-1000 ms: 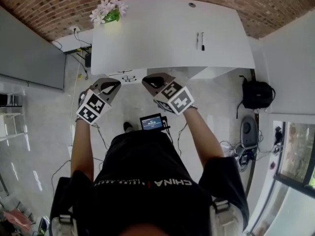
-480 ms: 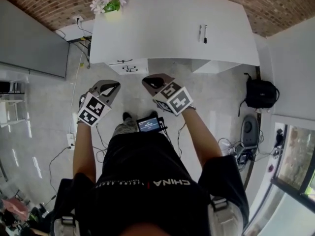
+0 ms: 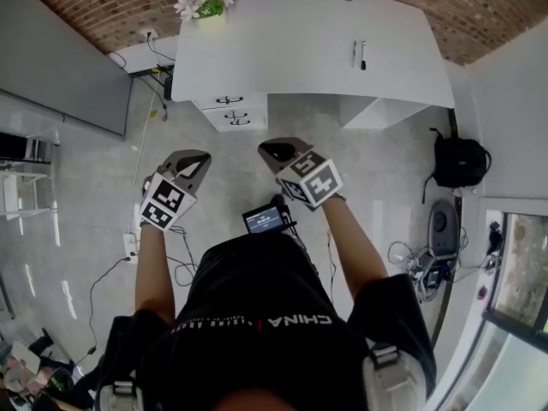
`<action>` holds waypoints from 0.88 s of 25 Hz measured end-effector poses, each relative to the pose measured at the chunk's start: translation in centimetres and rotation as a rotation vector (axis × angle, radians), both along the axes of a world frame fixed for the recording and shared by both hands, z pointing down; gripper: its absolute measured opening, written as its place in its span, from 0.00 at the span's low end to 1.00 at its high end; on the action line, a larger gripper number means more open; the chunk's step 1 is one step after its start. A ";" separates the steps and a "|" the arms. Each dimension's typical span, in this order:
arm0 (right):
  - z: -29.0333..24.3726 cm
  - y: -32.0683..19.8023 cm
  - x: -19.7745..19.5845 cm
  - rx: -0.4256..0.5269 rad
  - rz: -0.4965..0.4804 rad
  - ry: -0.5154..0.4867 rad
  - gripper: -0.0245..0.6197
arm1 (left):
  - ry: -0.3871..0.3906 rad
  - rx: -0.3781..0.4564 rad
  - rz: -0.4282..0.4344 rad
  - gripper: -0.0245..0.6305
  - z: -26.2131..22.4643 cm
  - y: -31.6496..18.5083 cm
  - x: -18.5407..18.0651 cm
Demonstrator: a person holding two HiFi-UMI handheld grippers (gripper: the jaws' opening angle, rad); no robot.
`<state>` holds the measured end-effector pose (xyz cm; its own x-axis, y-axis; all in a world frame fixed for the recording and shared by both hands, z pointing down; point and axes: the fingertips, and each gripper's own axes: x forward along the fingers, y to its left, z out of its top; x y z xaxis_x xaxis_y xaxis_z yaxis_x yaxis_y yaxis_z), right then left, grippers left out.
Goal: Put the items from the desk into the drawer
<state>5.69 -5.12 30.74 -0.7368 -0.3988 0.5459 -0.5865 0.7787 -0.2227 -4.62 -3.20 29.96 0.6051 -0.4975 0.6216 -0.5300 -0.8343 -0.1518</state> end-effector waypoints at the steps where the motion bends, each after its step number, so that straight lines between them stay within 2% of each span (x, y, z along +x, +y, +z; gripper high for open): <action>1: -0.1 0.9 -0.5 0.004 0.016 0.001 0.06 | 0.007 0.005 0.004 0.06 0.0 1.2 -0.5; 8: -0.9 9.2 -4.8 0.084 0.047 0.037 0.06 | 0.042 0.016 0.008 0.06 0.3 10.6 -5.6; 13: -0.6 16.1 -6.7 0.103 0.090 0.068 0.06 | 0.059 0.018 0.036 0.06 1.0 17.2 -7.9; 18: -0.8 22.3 -7.2 0.102 0.124 0.104 0.06 | 0.067 0.003 0.076 0.06 1.3 22.6 -8.7; 22: -2.1 24.6 -6.9 0.117 0.126 0.119 0.06 | 0.084 0.013 0.101 0.06 0.6 24.9 -7.7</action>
